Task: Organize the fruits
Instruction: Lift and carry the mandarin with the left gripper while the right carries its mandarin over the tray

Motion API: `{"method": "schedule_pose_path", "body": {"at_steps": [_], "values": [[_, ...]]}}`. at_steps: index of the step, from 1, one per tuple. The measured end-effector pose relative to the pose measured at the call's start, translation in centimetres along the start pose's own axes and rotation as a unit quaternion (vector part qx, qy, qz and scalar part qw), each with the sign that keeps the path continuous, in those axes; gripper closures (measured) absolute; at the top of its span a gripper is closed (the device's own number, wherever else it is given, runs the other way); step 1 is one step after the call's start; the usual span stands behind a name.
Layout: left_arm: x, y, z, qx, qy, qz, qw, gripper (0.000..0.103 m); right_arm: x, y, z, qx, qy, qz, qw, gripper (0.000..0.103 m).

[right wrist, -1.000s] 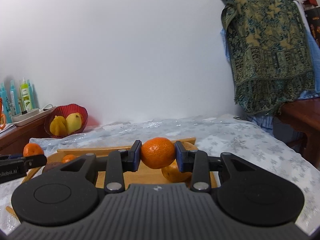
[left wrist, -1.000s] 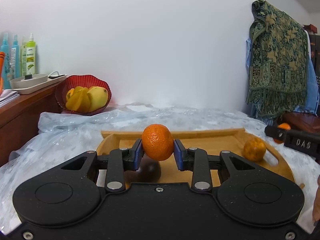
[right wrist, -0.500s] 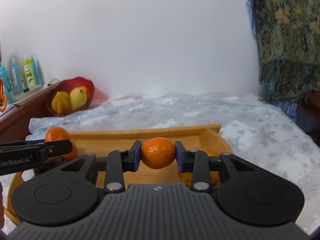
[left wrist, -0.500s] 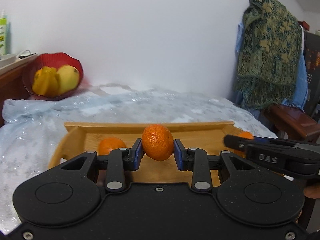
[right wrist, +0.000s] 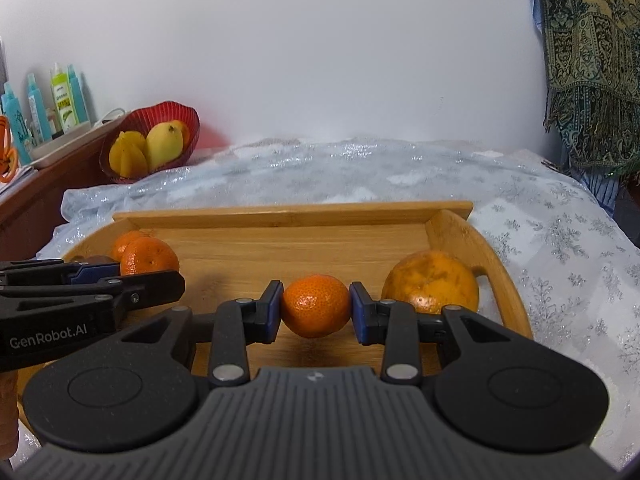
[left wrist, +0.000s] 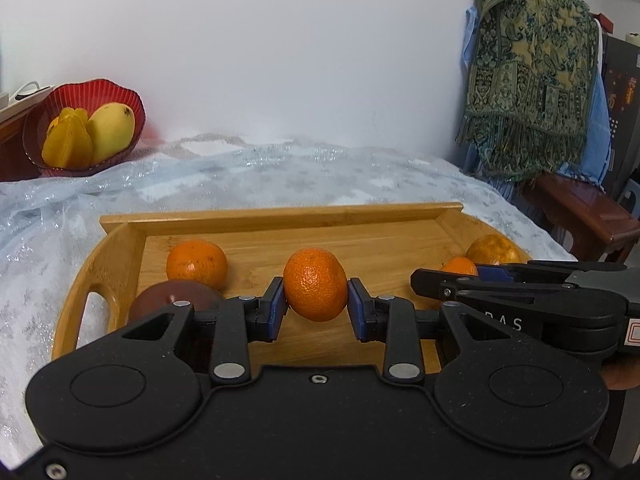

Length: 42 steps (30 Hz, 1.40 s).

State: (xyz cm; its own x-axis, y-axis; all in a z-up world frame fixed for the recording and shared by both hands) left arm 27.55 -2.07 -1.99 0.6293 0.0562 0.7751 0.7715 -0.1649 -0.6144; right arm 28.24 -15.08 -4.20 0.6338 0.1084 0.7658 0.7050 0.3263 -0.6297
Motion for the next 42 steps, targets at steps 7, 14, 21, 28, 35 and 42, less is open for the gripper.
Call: {"method": "schedule_pose_path", "body": {"at_steps": [7,14,21,28,35,42], "values": [[-0.4,0.3,-0.2,0.002,0.005,0.009,0.9999,0.072,-0.2,0.4,-0.1,-0.004,0.001,0.010,1.000,0.062],[-0.4,0.3,-0.4,0.000,0.009,0.012,0.9999,0.072,-0.3,0.5,-0.2,-0.006,0.000,0.014,1.000,0.062],[-0.7,0.4,-0.8,-0.003,0.016,0.018,0.9997,0.072,-0.4,0.6,0.0,-0.009,-0.007,0.016,1.000,0.062],[-1.2,0.6,-1.1,-0.003,0.023,0.026,0.9994,0.072,-0.4,0.6,0.0,-0.009,-0.008,0.016,1.000,0.061],[-1.8,1.0,-1.3,-0.006,0.021,0.038,0.9990,0.072,-0.4,0.5,0.0,-0.010,-0.010,0.015,1.000,0.058],[-1.8,1.0,-1.5,-0.005,0.022,0.038,0.9990,0.072,-0.4,0.5,0.0,-0.010,-0.010,0.015,1.000,0.058]]}}
Point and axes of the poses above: each gripper's, at about its wrist camera, not at the fingertips, and y roughly the way its jaws point, z to its left, x to its top, the point moved 10 cm from there along y, roughly the way its jaws point, and after that the axes turned 4 degrees about z, right-handed, at the moved point
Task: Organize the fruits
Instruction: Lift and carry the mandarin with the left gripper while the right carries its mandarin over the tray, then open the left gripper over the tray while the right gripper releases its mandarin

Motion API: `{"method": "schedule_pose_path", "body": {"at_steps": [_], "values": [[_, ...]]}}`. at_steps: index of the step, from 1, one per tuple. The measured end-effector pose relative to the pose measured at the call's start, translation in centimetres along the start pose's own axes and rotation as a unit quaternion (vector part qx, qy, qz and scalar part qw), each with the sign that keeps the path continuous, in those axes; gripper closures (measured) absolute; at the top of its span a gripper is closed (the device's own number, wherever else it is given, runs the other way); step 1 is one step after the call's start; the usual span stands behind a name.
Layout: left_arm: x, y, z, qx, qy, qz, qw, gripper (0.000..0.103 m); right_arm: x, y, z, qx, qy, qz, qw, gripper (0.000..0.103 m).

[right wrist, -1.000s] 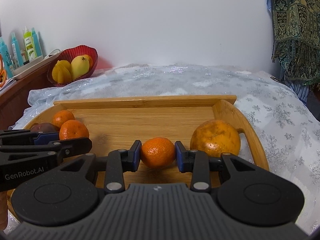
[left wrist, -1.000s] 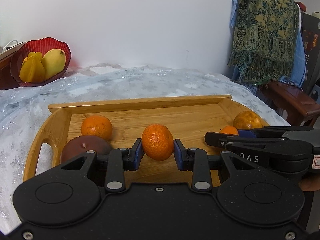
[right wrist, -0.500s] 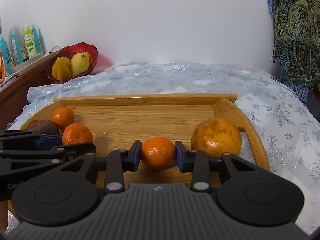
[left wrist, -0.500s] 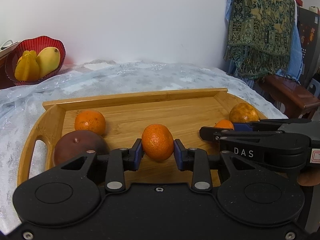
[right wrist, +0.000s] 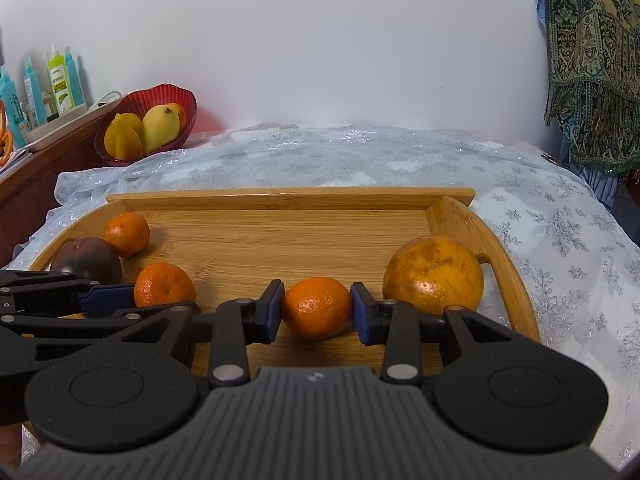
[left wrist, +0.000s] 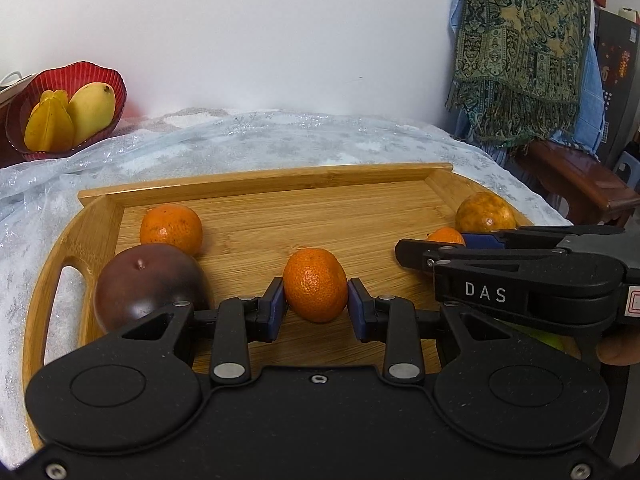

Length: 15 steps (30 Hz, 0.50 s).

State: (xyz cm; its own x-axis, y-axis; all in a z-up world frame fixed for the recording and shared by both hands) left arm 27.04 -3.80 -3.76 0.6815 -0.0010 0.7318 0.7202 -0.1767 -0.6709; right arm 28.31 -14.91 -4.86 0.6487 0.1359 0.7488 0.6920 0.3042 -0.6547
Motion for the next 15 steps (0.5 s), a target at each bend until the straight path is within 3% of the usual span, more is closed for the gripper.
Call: {"method": "schedule_pose_path", "body": {"at_steps": [7,15], "values": [[0.00,0.01,-0.02,0.001,0.001,0.000,1.0000,0.071,0.00,0.00,0.00,0.000,0.000,0.000,1.000,0.056],[-0.08,0.01,-0.01,0.002,0.003,0.000,1.0000,0.068,-0.07,-0.01,0.05,0.000,0.000,0.000,1.000,0.042]]}}
Point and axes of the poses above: each gripper's, at about its wrist camera, not at the fingertips, and y roughly the way its jaws point, z to its left, x to its top, the point moved 10 cm from there along y, roughly the way its jaws point, and after that the axes turned 4 degrees about z, right-handed, at the moved point
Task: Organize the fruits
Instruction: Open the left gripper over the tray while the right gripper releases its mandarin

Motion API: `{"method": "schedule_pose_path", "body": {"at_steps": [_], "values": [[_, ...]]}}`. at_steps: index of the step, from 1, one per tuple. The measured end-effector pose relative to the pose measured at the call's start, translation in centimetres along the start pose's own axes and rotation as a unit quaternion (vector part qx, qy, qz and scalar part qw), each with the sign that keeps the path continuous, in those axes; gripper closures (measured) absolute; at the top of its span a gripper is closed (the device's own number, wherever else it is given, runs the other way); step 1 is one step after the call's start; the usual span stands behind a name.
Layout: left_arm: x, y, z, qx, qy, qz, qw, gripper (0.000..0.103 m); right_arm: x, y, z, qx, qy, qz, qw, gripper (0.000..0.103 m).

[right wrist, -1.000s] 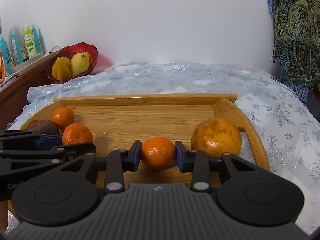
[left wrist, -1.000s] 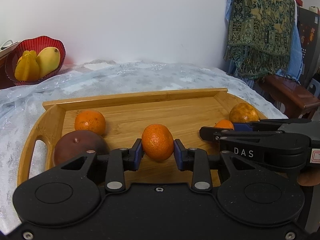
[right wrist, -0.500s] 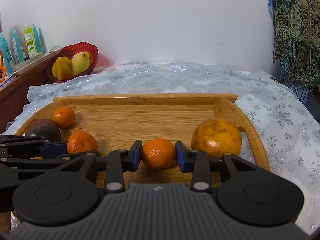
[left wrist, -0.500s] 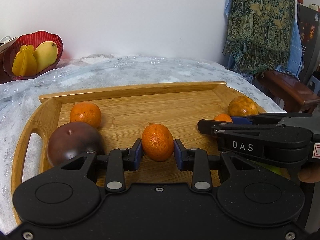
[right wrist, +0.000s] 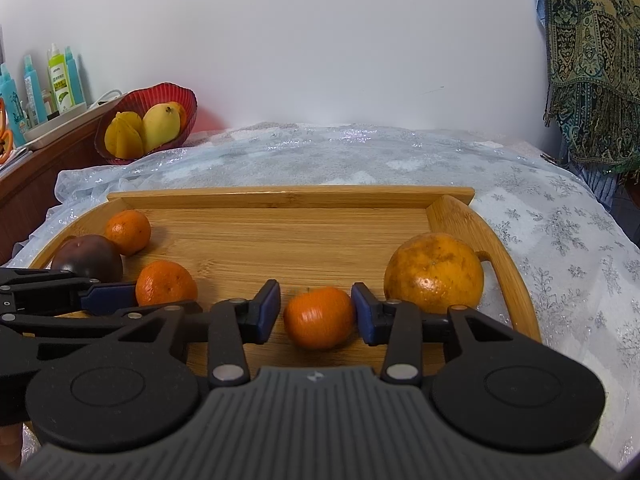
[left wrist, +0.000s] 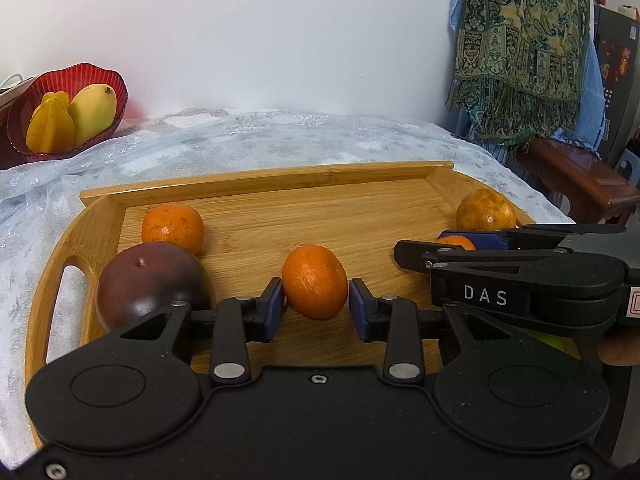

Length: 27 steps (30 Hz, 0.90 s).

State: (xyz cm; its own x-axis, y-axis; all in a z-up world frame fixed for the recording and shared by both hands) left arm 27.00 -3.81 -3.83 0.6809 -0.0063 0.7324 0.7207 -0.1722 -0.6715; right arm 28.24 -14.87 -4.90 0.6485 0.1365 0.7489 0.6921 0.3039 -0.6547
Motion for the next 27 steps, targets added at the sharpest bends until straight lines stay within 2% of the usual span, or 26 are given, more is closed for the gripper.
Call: {"method": "schedule_pose_path", "body": {"at_steps": [6,14,21,27], "values": [[-0.2,-0.2,0.0,-0.001,0.001,0.000,1.0000,0.063,-0.2,-0.2,-0.1,-0.001,0.004,0.000,1.000,0.040],[-0.3,-0.9,0.4,0.005,-0.004,-0.011,0.9999,0.048,-0.1,-0.8,-0.3,-0.007,0.014,-0.010,1.000,0.037],[-0.4,-1.7,0.7,0.007,-0.009,-0.018,0.9998,0.042,-0.1,-1.7,-0.2,-0.007,0.017,-0.019,1.000,0.035],[-0.3,-2.7,0.8,0.011,-0.005,-0.032,0.9994,0.033,0.0,-2.6,-0.1,-0.006,0.018,-0.032,0.999,0.032]]}}
Point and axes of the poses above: each gripper's, at about its wrist camera, not at the fingertips, and y roughly the way its jaws point, z to its left, x to its top, the point moved 10 cm from there along y, roughly the way its jaws point, and after that the axes turned 4 degrees about z, right-handed, at the moved point
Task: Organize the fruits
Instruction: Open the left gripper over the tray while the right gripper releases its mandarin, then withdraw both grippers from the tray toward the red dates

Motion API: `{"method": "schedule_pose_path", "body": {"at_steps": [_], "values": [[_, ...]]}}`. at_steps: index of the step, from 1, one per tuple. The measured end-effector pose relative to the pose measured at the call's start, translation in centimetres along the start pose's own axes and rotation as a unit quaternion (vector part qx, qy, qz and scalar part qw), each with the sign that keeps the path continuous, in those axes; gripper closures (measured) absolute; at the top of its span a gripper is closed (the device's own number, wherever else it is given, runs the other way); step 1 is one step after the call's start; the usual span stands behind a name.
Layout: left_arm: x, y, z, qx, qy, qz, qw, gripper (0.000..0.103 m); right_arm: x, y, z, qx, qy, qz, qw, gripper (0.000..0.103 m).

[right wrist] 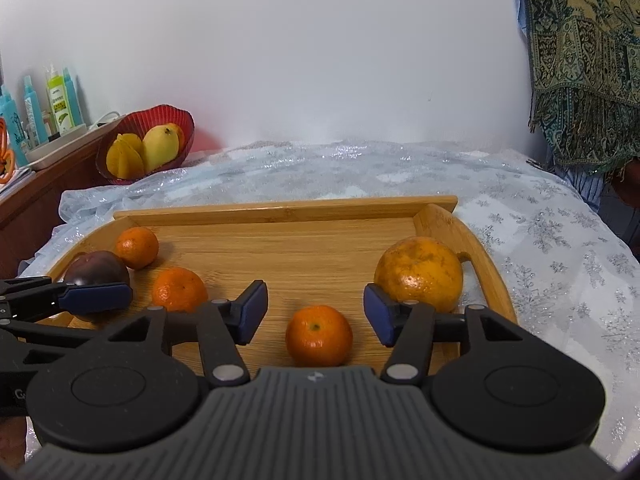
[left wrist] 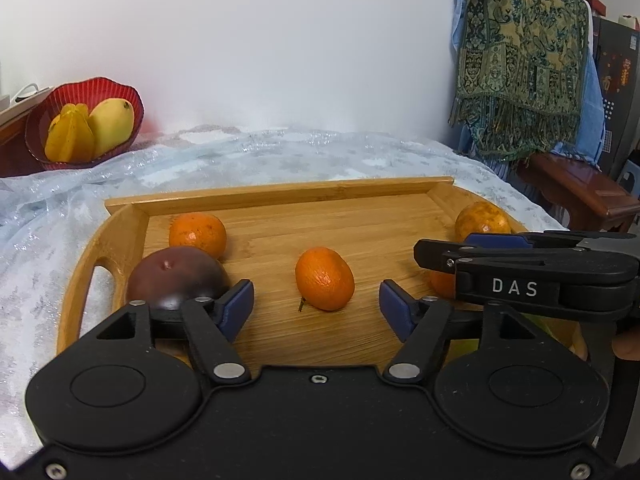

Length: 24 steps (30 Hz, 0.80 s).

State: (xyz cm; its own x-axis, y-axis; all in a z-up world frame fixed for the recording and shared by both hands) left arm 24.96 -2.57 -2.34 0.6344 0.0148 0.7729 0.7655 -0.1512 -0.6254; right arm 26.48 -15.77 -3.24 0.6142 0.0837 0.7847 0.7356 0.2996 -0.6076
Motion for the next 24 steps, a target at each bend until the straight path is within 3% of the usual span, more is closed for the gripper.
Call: {"method": "schedule_pose_path", "body": {"at_steps": [11,18,24], "values": [[-0.1,-2.4,-0.4,-0.008,0.006,-0.019,0.9998,0.027,0.0,-1.8,0.2,-0.007,-0.009,-0.029,1.000,0.025],[-0.5,-5.3,-0.8,-0.025,-0.003,-0.042,0.9988,0.018,0.3,-4.7,0.6,-0.009,-0.012,-0.080,0.997,0.014],[-0.7,-7.2,-0.9,-0.007,0.014,-0.068,0.9976,0.012,0.0,-6.5,0.8,-0.018,-0.006,-0.113,0.993,0.011]]}}
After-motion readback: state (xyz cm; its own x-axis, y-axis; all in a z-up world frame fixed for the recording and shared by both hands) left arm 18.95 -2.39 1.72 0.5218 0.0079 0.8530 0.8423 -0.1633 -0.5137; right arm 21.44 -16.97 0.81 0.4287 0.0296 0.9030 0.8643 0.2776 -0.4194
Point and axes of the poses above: each gripper's, at about its wrist camera, not at the fingertips, and y roughly the way its jaws point, z to its left, x to its top, the point moved 10 cm from there along y, roughly the way its jaws point, and after that the axes turned 4 degrees about z, right-handed, at the moved point
